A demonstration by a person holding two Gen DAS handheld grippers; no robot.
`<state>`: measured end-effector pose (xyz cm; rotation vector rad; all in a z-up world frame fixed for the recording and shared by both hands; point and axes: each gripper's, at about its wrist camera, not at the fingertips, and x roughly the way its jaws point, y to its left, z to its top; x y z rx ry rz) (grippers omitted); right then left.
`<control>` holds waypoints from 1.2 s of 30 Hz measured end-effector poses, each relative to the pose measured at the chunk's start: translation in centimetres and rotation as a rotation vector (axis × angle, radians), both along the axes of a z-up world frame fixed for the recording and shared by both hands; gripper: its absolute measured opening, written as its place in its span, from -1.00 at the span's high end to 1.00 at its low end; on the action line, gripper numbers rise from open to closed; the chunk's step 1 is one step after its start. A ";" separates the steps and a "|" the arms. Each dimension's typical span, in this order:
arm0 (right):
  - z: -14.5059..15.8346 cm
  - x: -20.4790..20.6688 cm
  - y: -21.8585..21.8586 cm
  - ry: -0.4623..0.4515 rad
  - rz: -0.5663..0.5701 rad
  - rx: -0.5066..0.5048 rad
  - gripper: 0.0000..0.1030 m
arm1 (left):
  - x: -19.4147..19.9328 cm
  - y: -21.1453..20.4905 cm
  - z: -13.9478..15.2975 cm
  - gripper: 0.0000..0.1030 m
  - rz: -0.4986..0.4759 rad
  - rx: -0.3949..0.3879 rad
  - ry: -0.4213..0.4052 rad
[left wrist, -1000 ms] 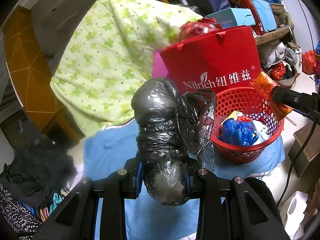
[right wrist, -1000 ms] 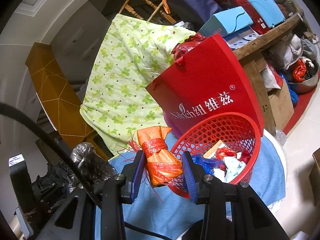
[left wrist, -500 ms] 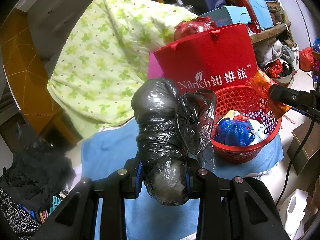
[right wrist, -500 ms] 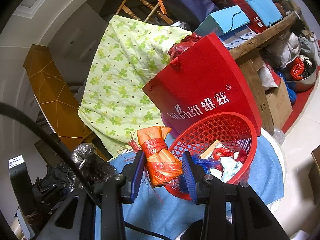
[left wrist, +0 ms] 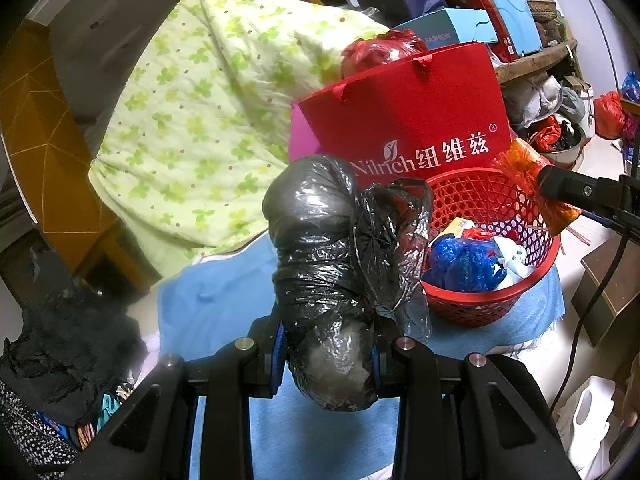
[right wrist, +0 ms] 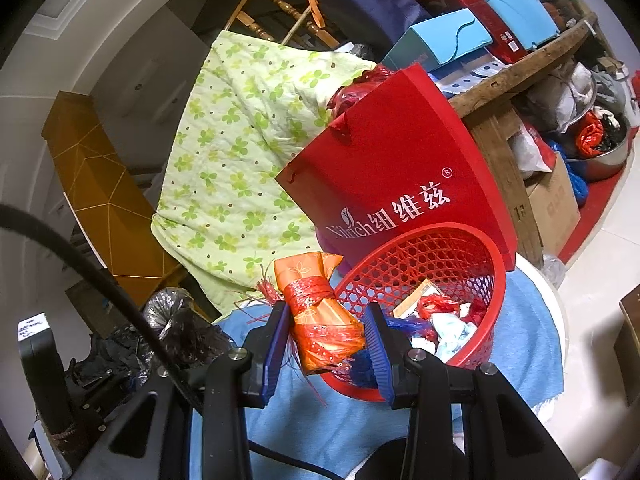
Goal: Collect trash
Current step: 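Carry the black plastic bag and orange wrapper toward the red mesh basket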
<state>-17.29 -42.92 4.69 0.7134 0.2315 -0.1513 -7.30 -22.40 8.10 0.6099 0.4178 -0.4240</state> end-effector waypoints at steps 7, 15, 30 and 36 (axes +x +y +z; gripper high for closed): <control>-0.2 -0.1 -0.3 0.006 -0.009 0.004 0.21 | 0.1 -0.2 -0.3 0.32 -0.013 0.004 0.006; -0.5 0.0 -0.8 0.019 -0.019 0.008 0.20 | 0.5 -0.4 -0.7 0.32 -0.030 0.009 0.019; -0.3 0.3 -2.2 0.032 -0.051 0.001 0.20 | 1.6 -1.9 -1.3 0.33 -0.065 0.007 0.054; -0.2 0.6 -2.6 0.035 -0.053 -0.001 0.20 | 2.2 -2.4 -1.5 0.33 -0.073 0.005 0.075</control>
